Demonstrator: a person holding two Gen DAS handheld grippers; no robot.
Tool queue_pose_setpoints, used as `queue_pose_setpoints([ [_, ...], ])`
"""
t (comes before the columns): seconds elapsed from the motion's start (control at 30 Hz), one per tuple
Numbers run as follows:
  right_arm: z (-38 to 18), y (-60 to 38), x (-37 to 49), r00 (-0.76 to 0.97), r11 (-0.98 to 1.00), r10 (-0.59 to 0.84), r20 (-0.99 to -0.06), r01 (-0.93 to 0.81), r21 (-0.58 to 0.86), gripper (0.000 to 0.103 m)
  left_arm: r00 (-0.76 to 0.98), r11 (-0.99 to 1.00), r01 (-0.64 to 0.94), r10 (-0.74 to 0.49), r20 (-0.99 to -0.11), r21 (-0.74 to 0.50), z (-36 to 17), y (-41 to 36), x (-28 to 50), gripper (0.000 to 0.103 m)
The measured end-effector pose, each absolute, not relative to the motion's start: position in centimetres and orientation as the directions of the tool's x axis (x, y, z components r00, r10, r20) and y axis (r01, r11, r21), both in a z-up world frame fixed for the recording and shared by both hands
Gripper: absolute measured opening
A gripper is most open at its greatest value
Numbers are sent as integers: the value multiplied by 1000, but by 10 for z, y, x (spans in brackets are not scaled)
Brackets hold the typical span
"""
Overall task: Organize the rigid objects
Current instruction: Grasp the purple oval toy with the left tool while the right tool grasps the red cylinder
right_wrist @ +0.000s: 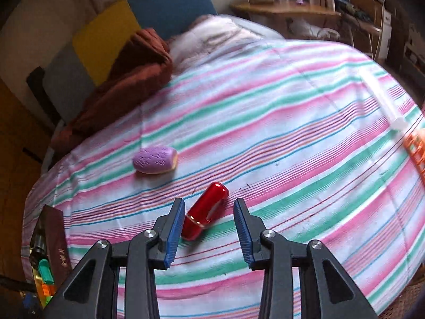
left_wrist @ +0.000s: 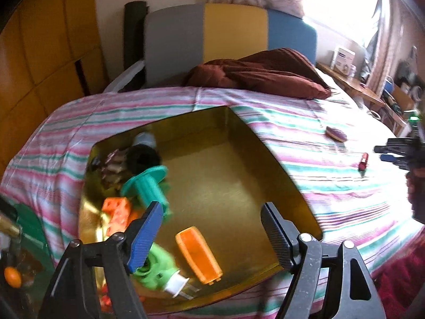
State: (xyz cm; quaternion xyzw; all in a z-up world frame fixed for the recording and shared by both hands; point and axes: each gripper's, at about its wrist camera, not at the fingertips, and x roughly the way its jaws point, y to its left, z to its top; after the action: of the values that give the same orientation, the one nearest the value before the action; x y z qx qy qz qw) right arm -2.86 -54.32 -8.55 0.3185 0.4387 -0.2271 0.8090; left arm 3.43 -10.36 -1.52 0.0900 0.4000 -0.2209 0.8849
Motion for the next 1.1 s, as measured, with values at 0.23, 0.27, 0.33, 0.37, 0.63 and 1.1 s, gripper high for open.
queue_pose_setpoints([
  [0.23,-123,-541,4,438,751,-48,-898,609,257,35,556,827,562,-380,-739,-2,-4,-158,33,84],
  [0.27,-124,-536,7,412,781,-78,-908,592,201,27,550,820,572,-385,-741,-2,-3,-164,34,84],
  [0.33,-122,-523,10,389,838,-124,-913,534,114,25,521,799,601,-414,-747,-23,-1,-184,37,83],
  [0.37,-122,-521,9,388,846,-118,-914,521,112,25,511,793,609,-422,-748,-31,-1,-191,38,83],
  [0.63,-121,-530,0,318,851,-121,-940,521,67,25,358,721,675,-502,-787,-153,-7,-282,61,83],
  [1.1,-121,-546,-3,291,831,-96,-952,550,84,26,292,608,793,-429,-855,-34,-61,-443,101,95],
])
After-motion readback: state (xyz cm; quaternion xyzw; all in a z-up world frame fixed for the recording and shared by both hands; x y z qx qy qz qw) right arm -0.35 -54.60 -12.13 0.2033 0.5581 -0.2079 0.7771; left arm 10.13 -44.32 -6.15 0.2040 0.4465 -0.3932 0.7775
